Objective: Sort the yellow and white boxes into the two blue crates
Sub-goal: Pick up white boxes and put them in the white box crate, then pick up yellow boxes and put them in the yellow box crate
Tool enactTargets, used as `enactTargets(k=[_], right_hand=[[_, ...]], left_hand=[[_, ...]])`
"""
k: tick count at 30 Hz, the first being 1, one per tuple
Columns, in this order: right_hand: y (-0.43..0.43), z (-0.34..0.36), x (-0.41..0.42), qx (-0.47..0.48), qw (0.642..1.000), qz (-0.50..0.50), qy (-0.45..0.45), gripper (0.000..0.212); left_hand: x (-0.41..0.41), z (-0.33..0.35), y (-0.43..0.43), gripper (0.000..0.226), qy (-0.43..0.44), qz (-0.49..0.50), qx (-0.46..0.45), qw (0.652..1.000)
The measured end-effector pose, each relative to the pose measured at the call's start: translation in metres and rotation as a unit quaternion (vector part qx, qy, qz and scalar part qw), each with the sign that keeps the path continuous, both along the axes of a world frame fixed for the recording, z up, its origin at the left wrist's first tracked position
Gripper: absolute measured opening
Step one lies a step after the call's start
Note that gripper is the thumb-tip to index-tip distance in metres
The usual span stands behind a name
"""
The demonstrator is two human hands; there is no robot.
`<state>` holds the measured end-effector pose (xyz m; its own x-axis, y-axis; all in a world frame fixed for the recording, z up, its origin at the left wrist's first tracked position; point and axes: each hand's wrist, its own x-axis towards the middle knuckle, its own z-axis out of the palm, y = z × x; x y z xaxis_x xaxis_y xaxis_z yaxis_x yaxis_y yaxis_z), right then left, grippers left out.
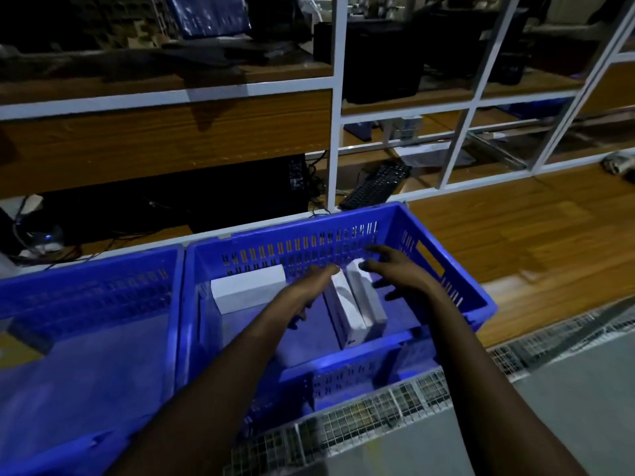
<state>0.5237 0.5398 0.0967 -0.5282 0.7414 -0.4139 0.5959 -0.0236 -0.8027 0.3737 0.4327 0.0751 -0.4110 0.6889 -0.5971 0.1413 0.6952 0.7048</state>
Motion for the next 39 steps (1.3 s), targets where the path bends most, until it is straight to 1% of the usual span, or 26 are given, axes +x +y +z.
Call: enactTargets(k=[2, 4, 6, 8, 11, 13, 15, 17, 21, 25, 30, 33, 37, 39], right_hand=[[-0.003, -0.002, 0.005, 0.009, 0.999, 0.008, 0.036, 0.049], [-0.004, -0.002, 0.011, 0.087, 0.995, 0.027, 0.031, 0.047], [-0.006, -0.003, 0.016, 0.197, 0.980, 0.028, 0.026, 0.048], [-0.014, 0.000, 0.023, 0.269, 0.962, 0.016, 0.050, 0.048], [-0.032, 0.005, 0.038, 0.345, 0.937, 0.006, 0.057, 0.051], [-0.043, 0.008, 0.050, 0.387, 0.921, -0.008, 0.040, 0.058], [-0.055, 0.010, 0.066, 0.407, 0.912, -0.041, 0.020, 0.067], [-0.068, 0.011, 0.087, 0.418, 0.905, -0.074, -0.005, 0.073], [-0.104, 0.005, 0.137, 0.429, 0.890, -0.140, -0.064, 0.073], [-0.159, -0.010, 0.193, 0.407, 0.882, -0.205, -0.123, 0.072], [-0.232, -0.021, 0.272, 0.357, 0.859, -0.303, -0.207, 0.067], [-0.274, -0.029, 0.325, 0.320, 0.846, -0.361, -0.229, 0.067], [-0.333, -0.039, 0.396, 0.286, 0.816, -0.443, -0.237, 0.068], [-0.364, -0.046, 0.433, 0.267, 0.802, -0.477, -0.242, 0.069]], left_hand=[[0.004, -0.001, 0.003, 0.068, 0.041, -0.001, 0.023, 0.999], [0.010, 0.001, 0.003, 0.071, 0.148, -0.036, 0.038, 0.988], [0.019, 0.003, 0.001, 0.073, 0.272, -0.069, 0.068, 0.957], [0.031, 0.010, -0.001, 0.075, 0.353, -0.096, 0.104, 0.925], [0.055, 0.026, -0.007, 0.080, 0.420, -0.138, 0.108, 0.891], [0.072, 0.036, -0.013, 0.083, 0.452, -0.162, 0.126, 0.868], [0.088, 0.043, -0.022, 0.086, 0.477, -0.186, 0.155, 0.845], [0.103, 0.046, -0.030, 0.088, 0.482, -0.211, 0.187, 0.830], [0.141, 0.044, -0.049, 0.089, 0.472, -0.263, 0.245, 0.805], [0.193, 0.030, -0.077, 0.090, 0.449, -0.311, 0.277, 0.790], [0.271, 0.006, -0.108, 0.092, 0.421, -0.392, 0.288, 0.766], [0.325, 0.003, -0.127, 0.091, 0.406, -0.453, 0.298, 0.736], [0.404, 0.000, -0.156, 0.089, 0.366, -0.520, 0.306, 0.709], [0.447, -0.004, -0.175, 0.088, 0.360, -0.549, 0.314, 0.686]])
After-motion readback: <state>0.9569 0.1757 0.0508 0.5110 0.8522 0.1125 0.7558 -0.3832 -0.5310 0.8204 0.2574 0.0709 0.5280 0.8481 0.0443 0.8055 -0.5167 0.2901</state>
